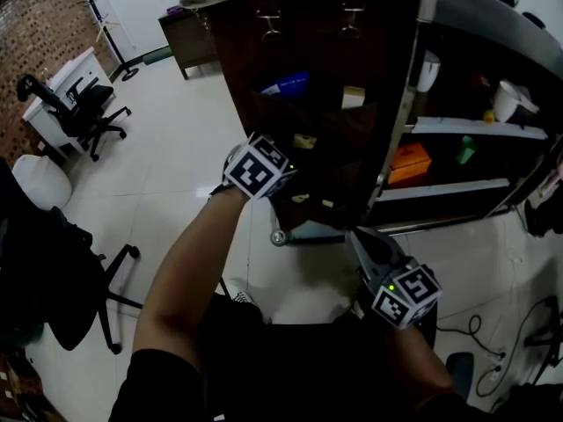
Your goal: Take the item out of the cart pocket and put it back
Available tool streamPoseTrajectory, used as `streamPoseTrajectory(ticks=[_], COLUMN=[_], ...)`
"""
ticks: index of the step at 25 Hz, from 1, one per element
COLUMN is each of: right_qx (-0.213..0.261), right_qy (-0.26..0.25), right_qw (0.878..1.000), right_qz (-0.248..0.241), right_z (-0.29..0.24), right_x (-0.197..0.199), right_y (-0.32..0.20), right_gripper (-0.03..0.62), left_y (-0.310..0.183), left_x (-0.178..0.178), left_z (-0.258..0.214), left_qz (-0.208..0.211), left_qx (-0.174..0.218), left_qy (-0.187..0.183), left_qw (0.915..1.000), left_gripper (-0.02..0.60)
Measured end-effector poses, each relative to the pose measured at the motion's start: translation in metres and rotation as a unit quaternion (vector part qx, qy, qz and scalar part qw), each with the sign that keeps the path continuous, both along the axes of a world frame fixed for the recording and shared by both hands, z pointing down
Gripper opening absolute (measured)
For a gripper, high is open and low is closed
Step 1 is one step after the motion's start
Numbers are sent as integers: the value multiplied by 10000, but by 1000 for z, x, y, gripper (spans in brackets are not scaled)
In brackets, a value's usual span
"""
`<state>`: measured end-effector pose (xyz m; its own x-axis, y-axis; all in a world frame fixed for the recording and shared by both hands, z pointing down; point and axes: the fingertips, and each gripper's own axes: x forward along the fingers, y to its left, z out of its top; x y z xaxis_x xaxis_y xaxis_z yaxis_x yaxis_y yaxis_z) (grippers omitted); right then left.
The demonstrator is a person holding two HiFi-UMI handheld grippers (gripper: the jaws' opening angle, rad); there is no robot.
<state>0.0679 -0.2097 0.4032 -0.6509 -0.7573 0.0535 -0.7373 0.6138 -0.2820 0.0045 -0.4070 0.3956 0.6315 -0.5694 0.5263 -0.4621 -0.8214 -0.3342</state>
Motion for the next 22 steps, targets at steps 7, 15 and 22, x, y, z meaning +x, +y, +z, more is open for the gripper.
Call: streamPoseTrajectory(ticks=[7,15,22], right_qx=[6,-23,45], right_qy=[-9,28,21], right_qw=[10000,10000,10000], right_qz=[75,50,27], right_z=[-1,4,-3], right_x=[-1,3,0], right_y=[-4,-4,0], right_gripper=[12,12,12], left_y=[-7,-2,8], left_x=[0,0,-16], left_z=[-6,-5,-12], left_qz=[-160,-173,-659], left_qx=[-68,-50,12], left_qy=[549,542,911], left_qw=[9983,9984,9937], left_gripper=[63,2,2])
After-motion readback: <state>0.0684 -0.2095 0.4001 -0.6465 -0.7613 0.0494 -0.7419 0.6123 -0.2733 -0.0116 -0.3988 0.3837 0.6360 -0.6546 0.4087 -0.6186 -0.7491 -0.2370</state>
